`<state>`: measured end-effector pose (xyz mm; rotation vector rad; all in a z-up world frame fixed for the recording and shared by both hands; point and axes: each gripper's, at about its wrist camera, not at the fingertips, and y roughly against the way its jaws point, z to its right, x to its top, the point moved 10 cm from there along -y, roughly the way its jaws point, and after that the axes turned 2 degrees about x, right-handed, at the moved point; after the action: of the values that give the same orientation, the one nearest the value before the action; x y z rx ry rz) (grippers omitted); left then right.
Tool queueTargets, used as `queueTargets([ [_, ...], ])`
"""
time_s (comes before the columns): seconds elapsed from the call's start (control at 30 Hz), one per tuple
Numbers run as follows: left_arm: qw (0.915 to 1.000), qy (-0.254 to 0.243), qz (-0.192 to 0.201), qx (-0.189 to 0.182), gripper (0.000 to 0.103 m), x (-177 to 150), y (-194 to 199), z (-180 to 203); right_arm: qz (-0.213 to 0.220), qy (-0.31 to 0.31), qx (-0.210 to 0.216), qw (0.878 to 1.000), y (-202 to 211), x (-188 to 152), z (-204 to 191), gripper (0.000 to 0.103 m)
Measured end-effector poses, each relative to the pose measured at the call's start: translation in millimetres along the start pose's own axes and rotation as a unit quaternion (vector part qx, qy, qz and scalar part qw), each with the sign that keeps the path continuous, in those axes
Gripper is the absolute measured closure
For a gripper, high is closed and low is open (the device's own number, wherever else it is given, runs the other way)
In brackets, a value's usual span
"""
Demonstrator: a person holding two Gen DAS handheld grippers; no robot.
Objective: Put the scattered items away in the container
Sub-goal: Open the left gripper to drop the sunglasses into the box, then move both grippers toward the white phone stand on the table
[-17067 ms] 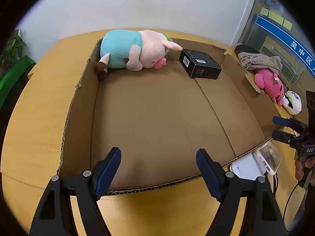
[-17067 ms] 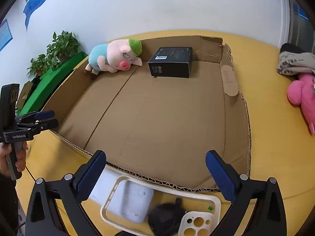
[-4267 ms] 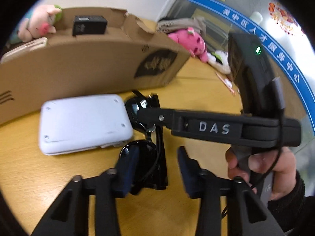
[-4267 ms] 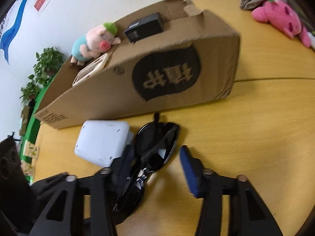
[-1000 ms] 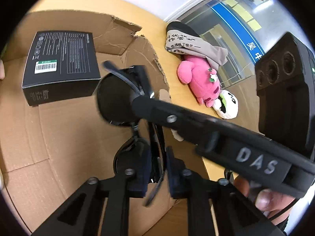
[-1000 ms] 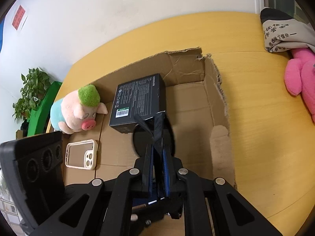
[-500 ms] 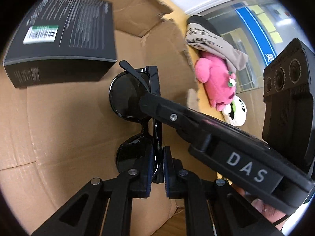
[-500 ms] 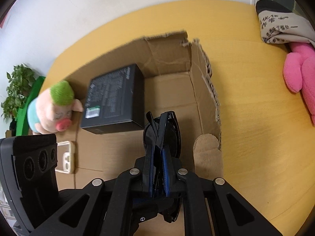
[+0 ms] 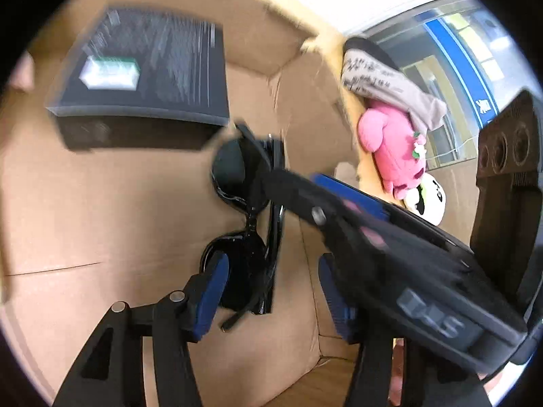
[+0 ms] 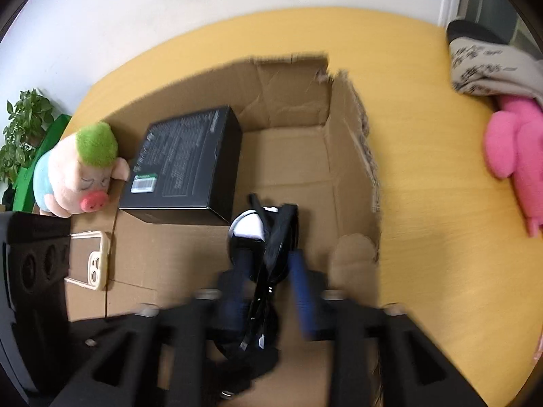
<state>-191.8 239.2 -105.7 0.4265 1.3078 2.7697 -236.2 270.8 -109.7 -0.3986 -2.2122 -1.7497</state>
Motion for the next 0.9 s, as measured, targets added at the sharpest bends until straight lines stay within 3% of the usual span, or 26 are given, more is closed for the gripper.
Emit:
queueTargets([
  [0.03,0.9998,-0.01,0.015,0.007,0.049,-1,16,3,0.01,0.002,0.006,1.0,10,0,-3,0.033],
  [0.07,0.9992,-0.022,0.03,0.015,0.048,-2,29,6,0.026,0.008,0.021,0.999,24,0,-9,0.032],
  [0.13,0.9952,-0.053,0.069,0.044,0.047,-8,64,9,0.052,0.02,0.011,0.998,50,-1,-13,0.01],
  [0.17,0.9911,-0.069,0.097,0.061,0.045,-12,87,12,0.076,0.03,-0.002,0.997,69,-4,-16,0.006],
  [0.33,0.9657,-0.094,0.22,0.1,0.026,-46,176,2,0.151,0.033,0.024,0.988,127,-33,-35,0.001],
  [0.43,0.9396,-0.103,0.29,0.151,0.026,-74,216,-17,0.186,0.032,0.019,0.982,145,-67,-50,0.001],
  [0.53,0.9169,-0.11,0.326,0.201,0.026,-95,230,-29,0.204,0.039,0.017,0.978,140,-94,-73,0.001],
  [0.67,0.8931,-0.125,0.352,0.251,0.026,-120,239,-38,0.21,0.073,-0.011,0.975,131,-131,-94,0.001],
  [0.73,0.8879,-0.131,0.354,0.263,0.025,-129,241,-40,0.206,0.084,-0.021,0.975,127,-141,-99,0.001],
  [0.9,0.8904,-0.123,0.355,0.256,0.025,-147,248,-44,0.224,0.095,-0.016,0.97,136,-158,-110,0.001],
])
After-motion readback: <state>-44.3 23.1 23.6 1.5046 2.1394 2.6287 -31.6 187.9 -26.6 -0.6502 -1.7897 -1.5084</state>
